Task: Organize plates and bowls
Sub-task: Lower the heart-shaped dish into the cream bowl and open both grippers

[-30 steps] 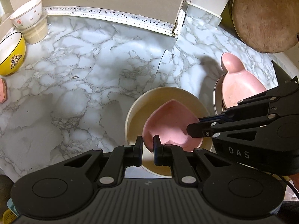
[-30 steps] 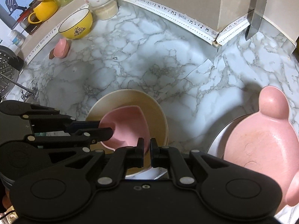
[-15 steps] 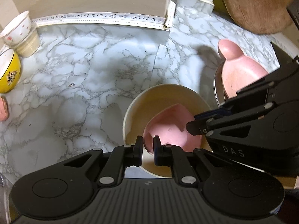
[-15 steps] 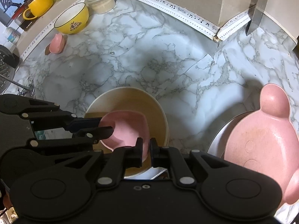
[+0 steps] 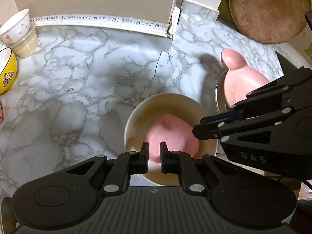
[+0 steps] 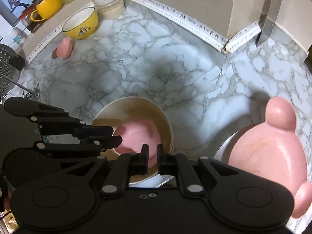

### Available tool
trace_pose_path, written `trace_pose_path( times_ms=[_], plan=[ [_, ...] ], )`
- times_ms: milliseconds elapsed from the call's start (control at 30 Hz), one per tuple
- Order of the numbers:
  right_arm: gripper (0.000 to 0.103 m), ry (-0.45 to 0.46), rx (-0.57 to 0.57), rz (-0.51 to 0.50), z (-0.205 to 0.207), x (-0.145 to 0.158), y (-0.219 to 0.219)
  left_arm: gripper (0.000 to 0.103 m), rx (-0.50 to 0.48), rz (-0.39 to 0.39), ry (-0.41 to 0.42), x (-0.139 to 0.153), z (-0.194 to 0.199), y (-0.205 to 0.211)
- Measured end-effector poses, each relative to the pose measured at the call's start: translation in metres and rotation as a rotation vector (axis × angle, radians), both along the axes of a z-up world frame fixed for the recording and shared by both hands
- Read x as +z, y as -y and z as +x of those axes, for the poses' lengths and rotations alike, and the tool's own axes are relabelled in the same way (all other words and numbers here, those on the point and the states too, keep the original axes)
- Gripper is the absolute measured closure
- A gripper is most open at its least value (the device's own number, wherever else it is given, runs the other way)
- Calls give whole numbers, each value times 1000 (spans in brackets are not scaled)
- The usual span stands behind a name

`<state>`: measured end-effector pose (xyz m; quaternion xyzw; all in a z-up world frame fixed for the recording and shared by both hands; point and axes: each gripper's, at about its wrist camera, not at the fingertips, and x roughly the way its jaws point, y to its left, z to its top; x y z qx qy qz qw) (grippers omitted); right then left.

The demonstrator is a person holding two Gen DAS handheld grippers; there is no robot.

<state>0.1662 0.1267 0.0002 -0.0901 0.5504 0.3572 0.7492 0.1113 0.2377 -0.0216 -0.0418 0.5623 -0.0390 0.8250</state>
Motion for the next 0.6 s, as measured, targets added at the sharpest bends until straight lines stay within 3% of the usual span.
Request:
trace_pose_path(
  times_ms=[333,400,500,533,600],
  plan=[
    [96,47,4,112,-6,16,20,88,31,-60,91,15,-10,-11],
    [95,53,-1,137,-6,18,25,80,35,-75,112,18,-12,-13],
    [95,81,-3,158,-9,22,31,54,37,-77,151,21,-17,-14],
    [95,93,0,163,-11,24,33,40,41,-73,164,22,-19,-14],
    [95,121,7,171,-16,27,36,35,48,-60,188,25,-22,-14]
  ],
)
